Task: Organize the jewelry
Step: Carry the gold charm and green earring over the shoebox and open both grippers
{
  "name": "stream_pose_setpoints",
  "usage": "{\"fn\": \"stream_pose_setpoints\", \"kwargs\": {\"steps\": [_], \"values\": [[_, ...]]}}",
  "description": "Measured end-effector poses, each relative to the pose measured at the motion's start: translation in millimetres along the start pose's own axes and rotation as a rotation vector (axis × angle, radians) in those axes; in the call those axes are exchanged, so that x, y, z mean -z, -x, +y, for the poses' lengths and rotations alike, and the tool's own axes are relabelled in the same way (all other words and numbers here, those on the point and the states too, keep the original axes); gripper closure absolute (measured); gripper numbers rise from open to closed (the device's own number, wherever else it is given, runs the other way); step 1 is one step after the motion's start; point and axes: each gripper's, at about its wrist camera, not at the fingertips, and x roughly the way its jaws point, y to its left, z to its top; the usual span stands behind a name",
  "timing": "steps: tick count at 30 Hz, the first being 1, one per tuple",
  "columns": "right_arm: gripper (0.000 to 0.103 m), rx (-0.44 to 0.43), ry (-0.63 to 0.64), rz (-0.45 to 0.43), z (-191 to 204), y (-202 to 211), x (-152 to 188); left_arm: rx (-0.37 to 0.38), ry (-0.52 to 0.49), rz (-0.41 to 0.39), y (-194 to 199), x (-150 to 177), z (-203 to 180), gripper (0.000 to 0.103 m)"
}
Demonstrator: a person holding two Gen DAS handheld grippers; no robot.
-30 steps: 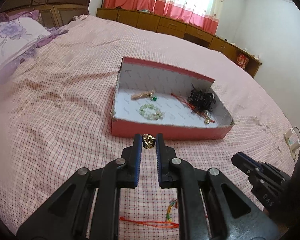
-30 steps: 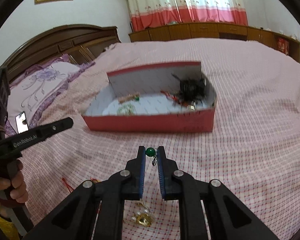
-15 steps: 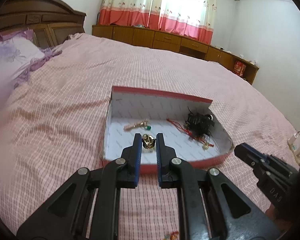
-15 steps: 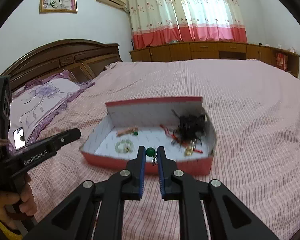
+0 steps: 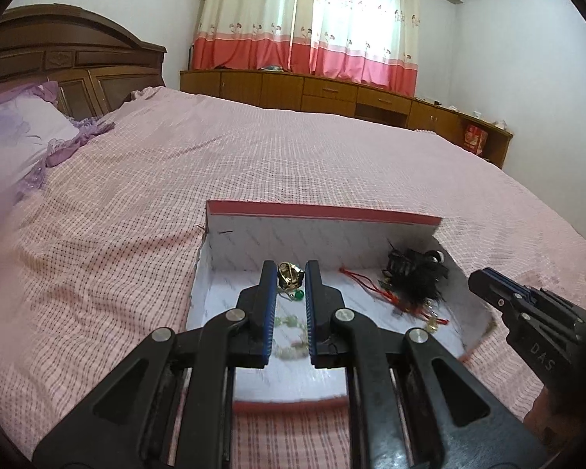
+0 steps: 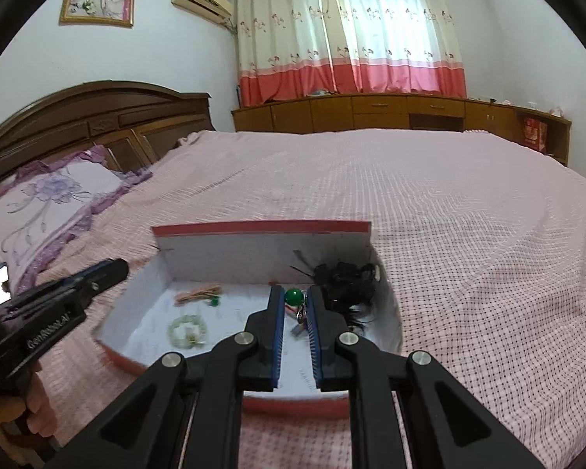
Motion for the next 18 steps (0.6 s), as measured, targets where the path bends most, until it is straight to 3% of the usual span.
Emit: {"fn": "stream_pose_setpoints", "kwargs": {"steps": [9, 18], "values": [[0.090, 0.047, -0.011, 0.031, -13.3, -38.0, 3.8, -0.037, 0.017, 0.027, -36.1, 8.9, 8.5, 0.097], [0.090, 0.043, -0.024, 0.087, -16.6, -57.0, 14.3, -0.041, 0.040, 0.062, -45.4, 12.6, 13.9, 0.097]]}}
